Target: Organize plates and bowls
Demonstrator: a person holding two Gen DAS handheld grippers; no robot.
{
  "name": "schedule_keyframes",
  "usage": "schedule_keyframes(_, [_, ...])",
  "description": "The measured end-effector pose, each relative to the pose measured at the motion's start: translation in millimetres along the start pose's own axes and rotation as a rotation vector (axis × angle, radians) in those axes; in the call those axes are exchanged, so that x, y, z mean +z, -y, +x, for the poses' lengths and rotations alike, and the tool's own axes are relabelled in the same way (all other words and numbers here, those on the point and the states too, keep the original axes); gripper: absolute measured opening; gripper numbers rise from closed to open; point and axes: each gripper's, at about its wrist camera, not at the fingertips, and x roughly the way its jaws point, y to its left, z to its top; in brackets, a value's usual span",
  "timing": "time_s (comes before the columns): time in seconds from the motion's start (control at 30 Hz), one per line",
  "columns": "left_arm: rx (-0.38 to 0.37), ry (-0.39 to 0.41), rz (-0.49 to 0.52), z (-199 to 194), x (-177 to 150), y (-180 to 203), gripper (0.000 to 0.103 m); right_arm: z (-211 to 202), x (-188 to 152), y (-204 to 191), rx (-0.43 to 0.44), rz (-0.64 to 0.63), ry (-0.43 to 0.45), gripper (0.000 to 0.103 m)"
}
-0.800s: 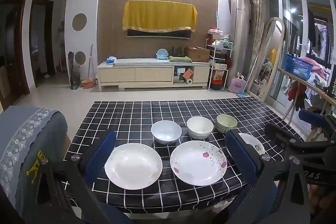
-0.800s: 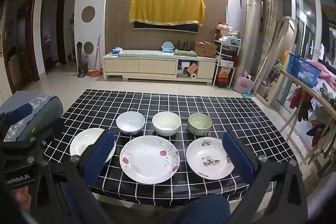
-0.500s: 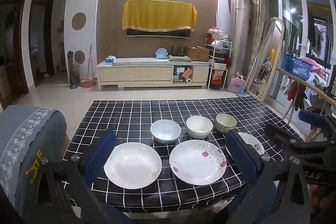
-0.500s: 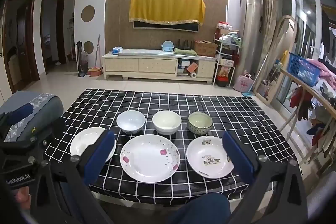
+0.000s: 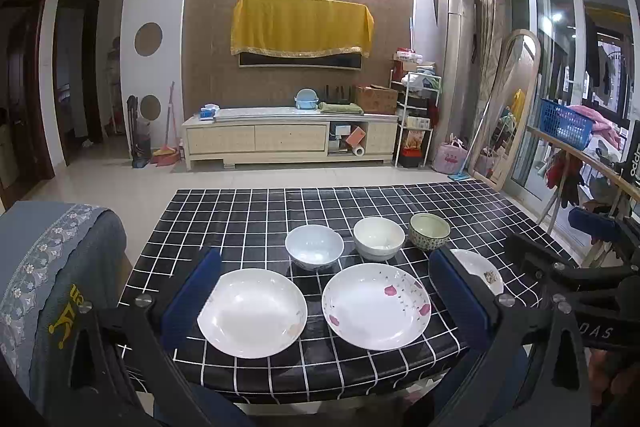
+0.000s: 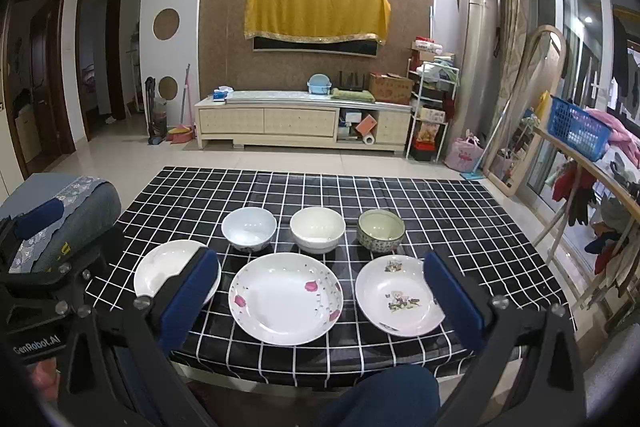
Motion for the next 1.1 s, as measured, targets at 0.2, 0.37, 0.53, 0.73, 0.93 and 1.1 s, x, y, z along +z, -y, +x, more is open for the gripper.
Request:
schedule_keyframes(0.2, [0.001, 0.0, 0.001, 0.1, -0.6, 0.1, 0.103, -0.3, 0.2, -0.1, 0.002, 0.002, -0.005, 0.103])
schedule_keyframes(0.37, [0.001, 0.0, 0.0, 0.3, -1.3, 0.1, 0.103, 0.0, 0.0, 0.5, 0.002, 0.003, -0.007, 0.103])
schedule_keyframes(0.53, [0.0, 0.0, 0.001, 0.1, -0.9, 0.5, 0.103, 0.1, 0.4, 0.4, 0.002, 0.004, -0.008, 0.103])
schedule_keyframes(0.73, [0.001, -0.001, 0.001, 0.3, -1.3, 0.2, 0.103, 0.4, 0.5, -0.3, 0.0, 0.003, -0.011, 0.103])
schedule_keyframes(0.93, [0.001, -0.001, 0.001, 0.7, -1.6, -0.1, 0.103, 0.2, 0.7, 0.0, 0.001, 0.005, -0.013, 0.103])
schedule_keyframes(1.1, [0.002, -0.002, 0.003, 1.1, -2.7, -0.2, 0.103, 0.4, 0.6, -0.1, -0.001, 0.006, -0.014, 0.103])
